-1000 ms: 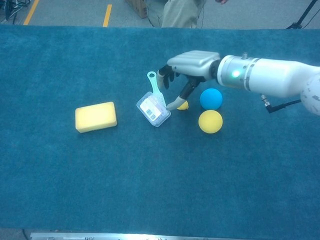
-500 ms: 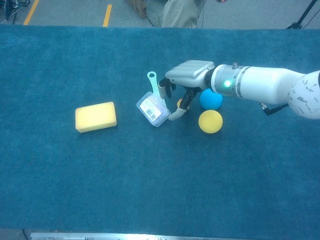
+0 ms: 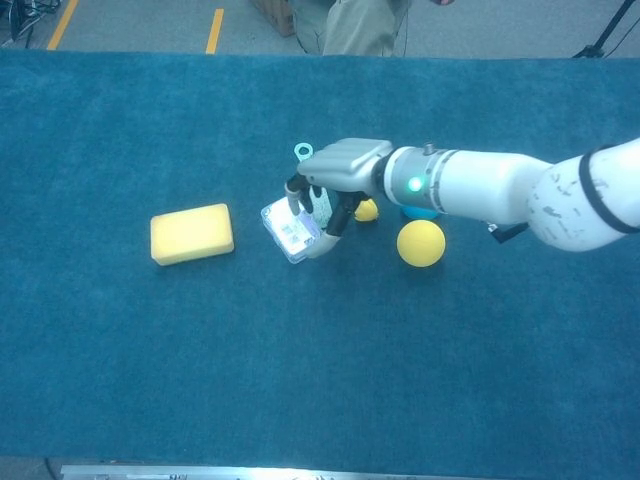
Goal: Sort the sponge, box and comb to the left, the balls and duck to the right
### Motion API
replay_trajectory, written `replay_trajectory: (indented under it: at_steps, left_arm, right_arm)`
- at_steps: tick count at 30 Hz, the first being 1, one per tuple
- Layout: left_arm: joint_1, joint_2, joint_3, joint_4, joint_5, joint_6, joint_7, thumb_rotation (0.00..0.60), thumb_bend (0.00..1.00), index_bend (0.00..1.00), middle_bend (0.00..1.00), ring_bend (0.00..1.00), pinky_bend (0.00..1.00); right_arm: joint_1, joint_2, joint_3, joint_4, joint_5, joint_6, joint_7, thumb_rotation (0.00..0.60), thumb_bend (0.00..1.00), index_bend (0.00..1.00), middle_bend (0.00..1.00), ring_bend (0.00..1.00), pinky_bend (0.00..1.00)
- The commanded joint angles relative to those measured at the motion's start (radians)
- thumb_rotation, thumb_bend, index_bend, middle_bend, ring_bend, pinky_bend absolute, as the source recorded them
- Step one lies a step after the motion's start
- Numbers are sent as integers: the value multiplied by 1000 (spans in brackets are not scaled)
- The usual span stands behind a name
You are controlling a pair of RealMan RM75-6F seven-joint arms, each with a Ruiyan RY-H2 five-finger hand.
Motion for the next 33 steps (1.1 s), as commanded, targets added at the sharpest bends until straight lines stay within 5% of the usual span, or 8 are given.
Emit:
replay_trajectory:
  at_steps: [1,7,18,33]
  left_arm:
    - [-1,0,0,1,-1,-2,-2,600,434,361,330,268,200]
    - [5,6,0,2,3,8,-6,600,434,361,330,268,200]
    - [0,-13,1,20,2,-8,-20,600,434,361,329,268,200]
    - [7,-12,0,26,-3,-1,-25,600,434,361,329,268,200]
  right_arm:
    - [14,-26,15,5,9,3,5,362,0,328,376,290,256]
    - [33,-50,29,20,33,28,-3,362,0,328,376,291,256]
    - [27,-24,-40,98,113,60,-66,362,0,328,376,292,256]
    - [26,-89,-28,180,128,24,-56,362,0,328,376,293,256]
